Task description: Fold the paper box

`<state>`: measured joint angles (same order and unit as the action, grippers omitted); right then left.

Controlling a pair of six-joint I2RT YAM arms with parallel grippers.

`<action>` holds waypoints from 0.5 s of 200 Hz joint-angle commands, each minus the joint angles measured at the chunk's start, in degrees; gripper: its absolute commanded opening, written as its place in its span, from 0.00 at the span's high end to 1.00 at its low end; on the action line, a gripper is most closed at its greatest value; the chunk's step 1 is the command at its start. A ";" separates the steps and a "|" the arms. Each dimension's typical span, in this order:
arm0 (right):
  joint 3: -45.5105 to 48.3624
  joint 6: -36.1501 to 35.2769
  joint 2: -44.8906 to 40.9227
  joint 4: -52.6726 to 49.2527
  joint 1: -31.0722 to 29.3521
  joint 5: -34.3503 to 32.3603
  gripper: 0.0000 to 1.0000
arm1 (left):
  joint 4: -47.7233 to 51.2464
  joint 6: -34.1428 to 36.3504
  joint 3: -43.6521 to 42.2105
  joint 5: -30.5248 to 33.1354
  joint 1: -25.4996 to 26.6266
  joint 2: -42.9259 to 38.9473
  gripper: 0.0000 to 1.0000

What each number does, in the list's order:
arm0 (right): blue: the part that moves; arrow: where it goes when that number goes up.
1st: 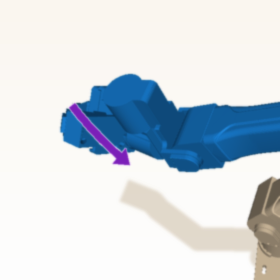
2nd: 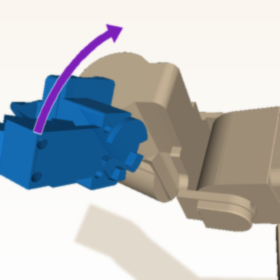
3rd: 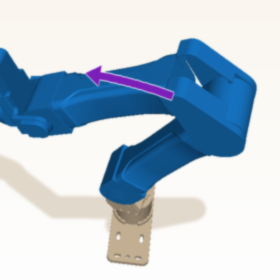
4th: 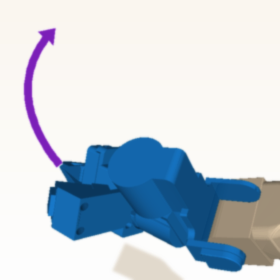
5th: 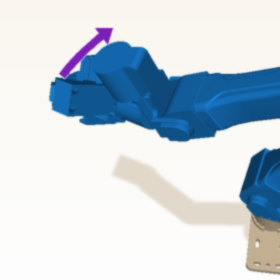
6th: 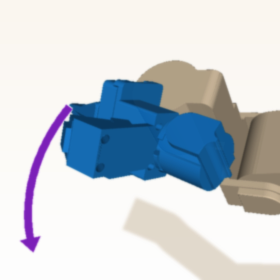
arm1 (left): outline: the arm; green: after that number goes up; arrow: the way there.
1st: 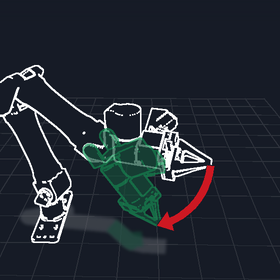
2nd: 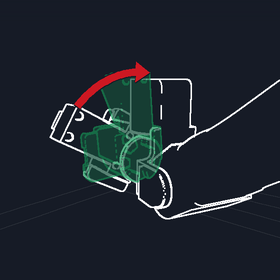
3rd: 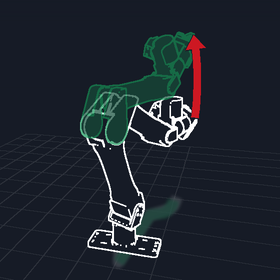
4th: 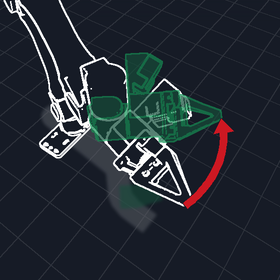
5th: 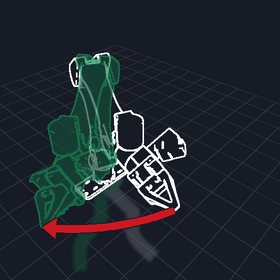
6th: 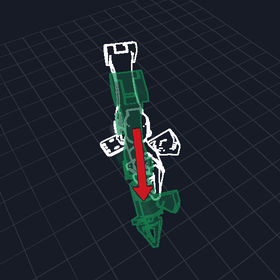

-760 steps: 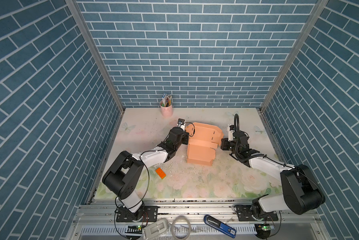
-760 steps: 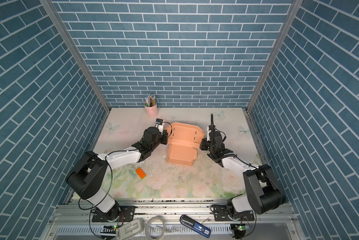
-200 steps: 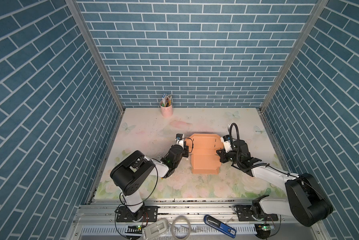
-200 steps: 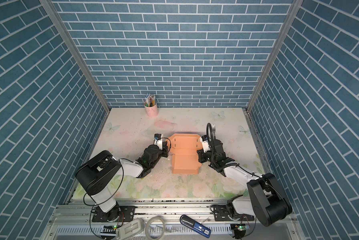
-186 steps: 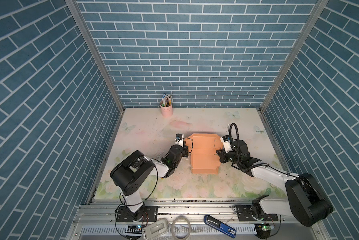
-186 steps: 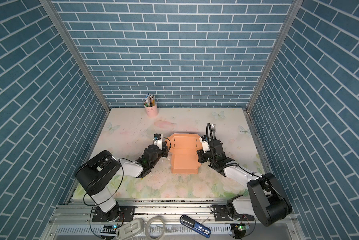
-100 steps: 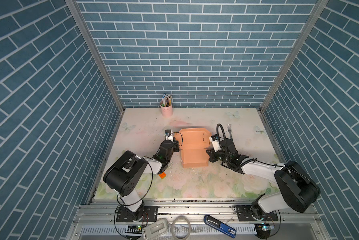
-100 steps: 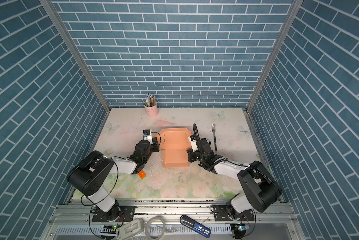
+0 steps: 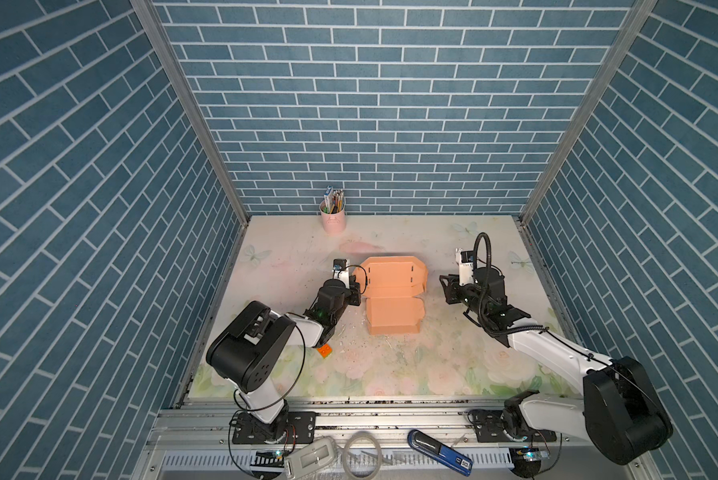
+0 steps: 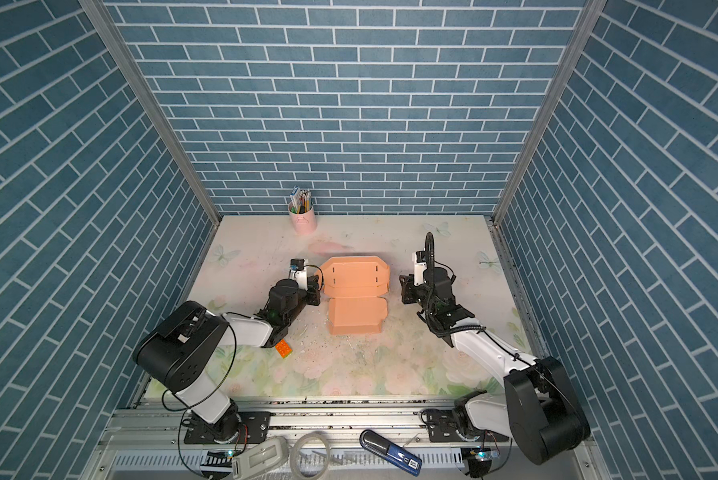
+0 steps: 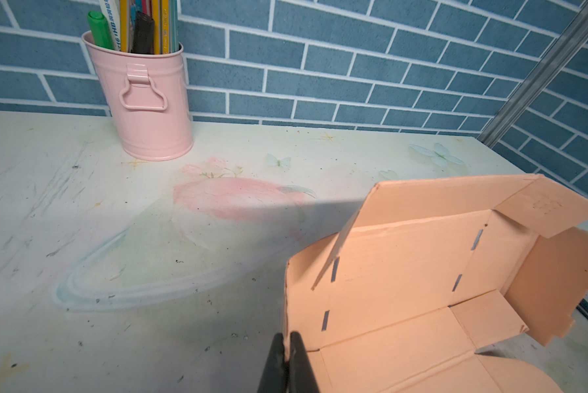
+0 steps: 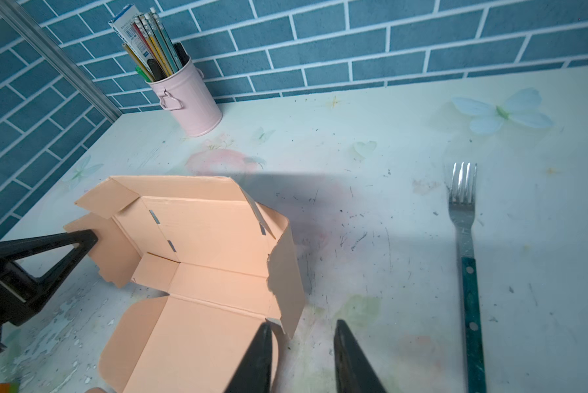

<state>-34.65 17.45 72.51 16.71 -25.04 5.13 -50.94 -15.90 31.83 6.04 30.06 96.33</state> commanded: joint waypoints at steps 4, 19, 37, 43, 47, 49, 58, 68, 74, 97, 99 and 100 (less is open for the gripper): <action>0.60 -2.25 3.78 3.15 0.09 5.19 0.57 | -0.66 0.96 0.67 -1.79 0.08 0.58 1.00; 1.56 -2.16 6.02 7.71 0.12 6.72 0.52 | -0.61 0.85 0.56 -2.09 0.22 0.47 1.00; 1.70 -2.12 8.36 10.64 0.08 7.23 0.48 | -0.28 0.95 0.51 -2.18 0.71 0.41 1.00; 1.55 -2.26 9.19 11.11 0.12 7.09 0.48 | -0.27 1.00 0.51 -2.23 0.77 0.41 1.00; 1.48 -2.38 9.75 11.65 0.08 7.05 0.48 | -0.17 1.04 0.44 -2.25 0.92 0.41 1.00; 1.40 -2.41 10.06 11.83 0.10 7.02 0.48 | -0.12 1.00 0.38 -2.19 0.88 0.38 1.00; 1.03 -2.58 11.53 12.44 0.14 6.80 0.48 | -0.12 1.14 0.41 -2.19 0.97 0.38 1.00; 0.46 -2.68 13.14 12.80 0.09 6.49 0.50 | -0.20 1.14 0.27 -2.26 0.96 0.43 1.00; 0.30 -2.69 14.01 13.45 0.12 6.19 0.51 | -0.22 1.14 0.27 -2.22 1.01 0.43 1.00; -0.59 -2.42 16.98 15.15 0.08 3.50 0.56 | -0.24 1.12 0.30 -2.31 1.06 0.60 1.00; -0.70 -2.42 17.27 15.23 0.08 3.25 0.56 | -0.29 1.07 0.35 -2.32 1.07 0.61 1.00; -0.73 -2.42 17.38 15.25 0.12 3.19 0.56 | -0.25 1.06 0.38 -2.29 1.06 0.61 1.00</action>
<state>-33.78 16.05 87.39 28.10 -25.06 10.52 -50.89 -15.59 31.83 4.45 30.79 96.33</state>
